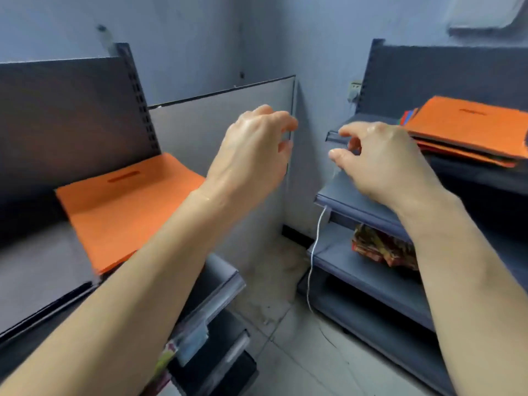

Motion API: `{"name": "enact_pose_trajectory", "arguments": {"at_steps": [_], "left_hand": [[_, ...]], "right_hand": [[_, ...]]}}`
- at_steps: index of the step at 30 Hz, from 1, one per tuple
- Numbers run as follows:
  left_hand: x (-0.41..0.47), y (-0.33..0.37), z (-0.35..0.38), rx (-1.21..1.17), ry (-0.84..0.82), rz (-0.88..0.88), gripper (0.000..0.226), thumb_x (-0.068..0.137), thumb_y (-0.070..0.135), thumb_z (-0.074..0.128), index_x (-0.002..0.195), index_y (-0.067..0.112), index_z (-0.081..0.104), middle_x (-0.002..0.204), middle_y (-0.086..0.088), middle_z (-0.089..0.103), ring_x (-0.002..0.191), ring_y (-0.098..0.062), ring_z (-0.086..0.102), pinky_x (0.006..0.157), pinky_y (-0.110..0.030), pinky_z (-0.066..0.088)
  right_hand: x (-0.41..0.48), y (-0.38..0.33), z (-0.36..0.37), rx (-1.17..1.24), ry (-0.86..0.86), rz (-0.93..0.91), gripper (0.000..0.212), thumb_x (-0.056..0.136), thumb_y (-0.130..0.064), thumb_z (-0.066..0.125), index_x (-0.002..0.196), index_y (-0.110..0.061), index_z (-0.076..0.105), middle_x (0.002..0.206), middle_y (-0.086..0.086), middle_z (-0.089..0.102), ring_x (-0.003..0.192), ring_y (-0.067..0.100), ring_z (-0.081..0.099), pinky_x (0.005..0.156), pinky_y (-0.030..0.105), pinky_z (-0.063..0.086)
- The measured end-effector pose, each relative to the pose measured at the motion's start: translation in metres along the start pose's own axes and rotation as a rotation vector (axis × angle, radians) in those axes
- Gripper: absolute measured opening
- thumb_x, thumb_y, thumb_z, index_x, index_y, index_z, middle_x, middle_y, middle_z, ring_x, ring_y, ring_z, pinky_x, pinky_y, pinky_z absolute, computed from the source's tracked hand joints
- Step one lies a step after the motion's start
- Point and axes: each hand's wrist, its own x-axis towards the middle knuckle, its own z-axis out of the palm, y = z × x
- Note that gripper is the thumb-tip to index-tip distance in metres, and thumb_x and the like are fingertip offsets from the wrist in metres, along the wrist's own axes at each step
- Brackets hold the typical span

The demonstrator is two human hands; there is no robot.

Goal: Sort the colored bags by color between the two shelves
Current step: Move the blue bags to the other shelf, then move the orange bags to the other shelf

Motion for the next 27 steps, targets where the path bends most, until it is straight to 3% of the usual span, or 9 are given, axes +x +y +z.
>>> {"name": "enact_pose_trajectory", "arguments": {"at_steps": [5, 15, 19, 27], "left_hand": [[0.057, 0.066, 0.066, -0.104, -0.040, 0.177, 0.031, 0.092, 0.014, 0.052, 0.121, 0.017, 0.061, 0.119, -0.002, 0.060, 0.107, -0.023, 0.056, 0.094, -0.031, 0.042], [0.159, 0.119, 0.184, -0.308, -0.109, 0.287, 0.031, 0.093, 0.014, 0.051, 0.122, 0.017, 0.060, 0.116, 0.001, 0.060, 0.102, -0.015, 0.056, 0.081, -0.016, 0.036], [0.203, 0.121, 0.232, -0.339, -0.134, 0.310, 0.030, 0.093, 0.014, 0.050, 0.121, 0.017, 0.061, 0.115, 0.000, 0.060, 0.101, -0.017, 0.057, 0.080, -0.019, 0.037], [0.299, 0.108, 0.304, -0.346, -0.201, 0.270, 0.029, 0.094, 0.012, 0.048, 0.119, 0.014, 0.062, 0.111, -0.006, 0.062, 0.099, -0.025, 0.057, 0.083, -0.031, 0.044]], "right_hand": [[0.007, 0.087, -0.040, -0.104, 0.108, 0.192, 0.029, 0.090, -0.029, 0.058, 0.106, -0.006, 0.064, 0.098, 0.015, 0.066, 0.095, 0.037, 0.056, 0.083, 0.042, 0.046], [0.042, 0.197, -0.058, -0.177, 0.191, 0.499, 0.037, 0.094, -0.033, 0.054, 0.124, -0.012, 0.056, 0.110, 0.008, 0.064, 0.105, 0.028, 0.054, 0.086, 0.040, 0.046], [0.085, 0.233, -0.048, -0.224, 0.226, 0.544, 0.048, 0.094, -0.036, 0.054, 0.136, -0.015, 0.049, 0.126, 0.007, 0.059, 0.119, 0.027, 0.050, 0.094, 0.037, 0.042], [0.178, 0.292, -0.032, -0.242, 0.259, 0.633, 0.050, 0.094, -0.039, 0.052, 0.139, -0.017, 0.045, 0.130, 0.006, 0.056, 0.123, 0.025, 0.047, 0.097, 0.037, 0.041]]}}
